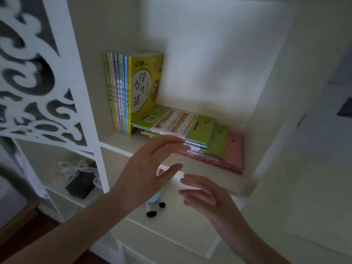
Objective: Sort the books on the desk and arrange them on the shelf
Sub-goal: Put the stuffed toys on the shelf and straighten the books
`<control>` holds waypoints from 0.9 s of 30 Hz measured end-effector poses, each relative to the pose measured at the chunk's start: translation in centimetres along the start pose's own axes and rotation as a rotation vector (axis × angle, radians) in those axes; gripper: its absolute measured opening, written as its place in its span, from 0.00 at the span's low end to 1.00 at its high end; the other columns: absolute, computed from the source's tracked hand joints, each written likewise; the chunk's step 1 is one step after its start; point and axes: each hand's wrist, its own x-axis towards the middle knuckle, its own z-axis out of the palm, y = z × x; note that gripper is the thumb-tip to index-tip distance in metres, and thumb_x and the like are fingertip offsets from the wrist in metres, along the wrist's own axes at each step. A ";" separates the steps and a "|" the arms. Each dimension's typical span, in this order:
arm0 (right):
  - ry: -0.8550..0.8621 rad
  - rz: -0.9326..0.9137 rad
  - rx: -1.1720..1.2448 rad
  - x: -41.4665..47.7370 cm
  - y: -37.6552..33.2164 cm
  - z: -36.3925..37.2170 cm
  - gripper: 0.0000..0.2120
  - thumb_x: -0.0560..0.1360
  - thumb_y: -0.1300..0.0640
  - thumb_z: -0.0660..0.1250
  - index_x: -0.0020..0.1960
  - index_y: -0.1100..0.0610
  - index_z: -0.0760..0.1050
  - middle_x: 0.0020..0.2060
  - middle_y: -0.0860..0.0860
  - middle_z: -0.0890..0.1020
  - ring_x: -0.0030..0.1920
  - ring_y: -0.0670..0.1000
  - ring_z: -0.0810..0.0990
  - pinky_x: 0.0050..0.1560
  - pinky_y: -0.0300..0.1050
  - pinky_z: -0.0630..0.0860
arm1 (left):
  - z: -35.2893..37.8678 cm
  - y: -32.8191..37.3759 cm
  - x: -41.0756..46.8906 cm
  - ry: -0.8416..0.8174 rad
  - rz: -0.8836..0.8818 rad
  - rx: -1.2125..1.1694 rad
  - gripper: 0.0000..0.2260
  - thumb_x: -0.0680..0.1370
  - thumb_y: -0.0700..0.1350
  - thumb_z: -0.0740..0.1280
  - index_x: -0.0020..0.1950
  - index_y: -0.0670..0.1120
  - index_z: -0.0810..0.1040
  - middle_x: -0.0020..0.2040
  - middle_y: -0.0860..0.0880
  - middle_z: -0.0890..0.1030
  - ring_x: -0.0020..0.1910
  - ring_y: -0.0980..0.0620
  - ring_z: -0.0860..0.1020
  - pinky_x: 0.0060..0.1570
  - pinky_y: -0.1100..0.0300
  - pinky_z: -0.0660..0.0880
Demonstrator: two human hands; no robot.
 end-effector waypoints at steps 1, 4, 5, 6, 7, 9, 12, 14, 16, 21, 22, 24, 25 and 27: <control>0.009 -0.012 0.107 -0.2 -1.2 0.1 0.22 0.66 0.68 0.74 0.59 0.61 0.77 0.55 0.54 0.83 0.55 0.54 0.83 0.53 0.44 0.80 | 0.3 -0.1 1.2 -0.039 0.062 0.058 0.19 0.75 0.49 0.69 0.65 0.49 0.75 0.65 0.51 0.74 0.65 0.53 0.71 0.66 0.61 0.67; 0.081 0.042 0.495 -0.6 -3.4 0.2 0.26 0.57 0.63 0.81 0.55 0.55 0.82 0.56 0.54 0.83 0.57 0.51 0.82 0.63 0.52 0.76 | 1.9 -1.6 4.1 -0.203 0.120 0.216 0.34 0.69 0.53 0.75 0.72 0.50 0.66 0.73 0.47 0.66 0.72 0.46 0.64 0.69 0.45 0.64; 0.099 0.032 0.519 -0.4 -3.7 0.3 0.20 0.55 0.57 0.83 0.46 0.53 0.85 0.52 0.52 0.84 0.57 0.50 0.81 0.65 0.52 0.74 | 2.4 -2.1 4.8 -0.244 0.114 0.259 0.38 0.66 0.55 0.76 0.72 0.51 0.63 0.73 0.45 0.66 0.73 0.44 0.63 0.69 0.41 0.62; 0.108 0.022 0.550 -0.3 -3.9 0.4 0.11 0.57 0.54 0.81 0.39 0.51 0.85 0.47 0.51 0.84 0.54 0.50 0.81 0.67 0.51 0.73 | 2.9 -2.7 5.5 -0.267 0.118 0.304 0.41 0.64 0.57 0.77 0.72 0.51 0.62 0.73 0.44 0.67 0.72 0.43 0.65 0.68 0.38 0.63; 0.141 0.043 0.632 0.1 -3.9 0.4 0.07 0.57 0.59 0.79 0.34 0.54 0.84 0.41 0.51 0.83 0.49 0.51 0.81 0.64 0.50 0.74 | 3.4 -3.4 6.2 -0.283 0.117 0.350 0.44 0.62 0.59 0.78 0.72 0.50 0.61 0.71 0.43 0.69 0.70 0.41 0.68 0.66 0.36 0.65; 0.210 0.074 0.849 1.3 -4.0 -0.1 0.18 0.46 0.65 0.80 0.35 0.59 0.81 0.33 0.53 0.80 0.38 0.51 0.79 0.47 0.46 0.79 | 4.2 -4.3 7.4 -0.358 0.090 0.426 0.48 0.59 0.63 0.78 0.72 0.50 0.59 0.70 0.42 0.70 0.68 0.39 0.71 0.63 0.34 0.67; 0.238 0.038 0.983 2.6 -5.1 -0.3 0.34 0.45 0.66 0.80 0.51 0.63 0.78 0.41 0.58 0.81 0.40 0.53 0.79 0.40 0.44 0.76 | 5.1 -4.7 8.7 -0.557 -0.012 0.532 0.50 0.63 0.67 0.72 0.77 0.53 0.51 0.78 0.47 0.56 0.76 0.44 0.57 0.72 0.39 0.55; 0.240 0.048 1.010 3.0 -5.6 -0.1 0.32 0.52 0.65 0.74 0.57 0.62 0.76 0.43 0.58 0.80 0.40 0.54 0.78 0.41 0.44 0.73 | 5.5 -4.7 9.0 -0.676 -0.087 0.542 0.48 0.66 0.68 0.69 0.78 0.53 0.48 0.79 0.51 0.49 0.77 0.49 0.51 0.74 0.43 0.50; 0.254 0.102 1.005 3.2 -5.7 0.0 0.31 0.54 0.64 0.72 0.58 0.62 0.74 0.40 0.56 0.78 0.32 0.50 0.75 0.33 0.42 0.69 | 5.6 -4.9 9.0 -0.682 -0.072 0.517 0.47 0.68 0.69 0.66 0.78 0.54 0.47 0.79 0.52 0.49 0.77 0.50 0.52 0.73 0.46 0.52; 0.299 0.186 1.012 4.3 -6.1 0.3 0.24 0.61 0.65 0.67 0.58 0.63 0.76 0.44 0.58 0.80 0.35 0.52 0.77 0.37 0.44 0.69 | 5.4 -5.6 8.8 -0.540 0.081 0.504 0.42 0.69 0.67 0.67 0.76 0.50 0.59 0.75 0.47 0.64 0.71 0.45 0.66 0.67 0.45 0.65; 0.309 0.183 1.012 4.6 -6.2 0.5 0.22 0.62 0.66 0.67 0.57 0.63 0.77 0.48 0.58 0.80 0.39 0.52 0.78 0.39 0.42 0.71 | 5.3 -5.5 8.7 -0.465 0.185 0.492 0.39 0.69 0.66 0.69 0.73 0.47 0.66 0.70 0.45 0.71 0.64 0.44 0.74 0.60 0.48 0.73; 0.314 0.194 1.024 5.1 -6.1 0.9 0.17 0.68 0.69 0.65 0.56 0.62 0.77 0.48 0.56 0.81 0.43 0.51 0.78 0.37 0.39 0.72 | 5.1 -5.6 8.3 -0.329 0.312 0.446 0.33 0.70 0.65 0.66 0.67 0.45 0.74 0.62 0.46 0.79 0.55 0.46 0.81 0.50 0.54 0.78; 0.343 0.199 1.014 5.2 -5.9 1.1 0.11 0.71 0.70 0.63 0.51 0.62 0.78 0.42 0.54 0.82 0.41 0.50 0.77 0.37 0.38 0.70 | 5.1 -5.7 8.1 -0.306 0.339 0.421 0.32 0.71 0.64 0.64 0.67 0.44 0.75 0.61 0.45 0.79 0.55 0.46 0.81 0.50 0.54 0.78; 0.441 0.193 0.929 5.3 -5.4 1.6 0.11 0.73 0.72 0.60 0.42 0.59 0.77 0.36 0.51 0.80 0.38 0.48 0.75 0.39 0.38 0.67 | 5.3 -6.0 7.9 -0.324 0.333 0.388 0.33 0.70 0.60 0.69 0.70 0.45 0.71 0.64 0.45 0.77 0.59 0.45 0.79 0.55 0.50 0.76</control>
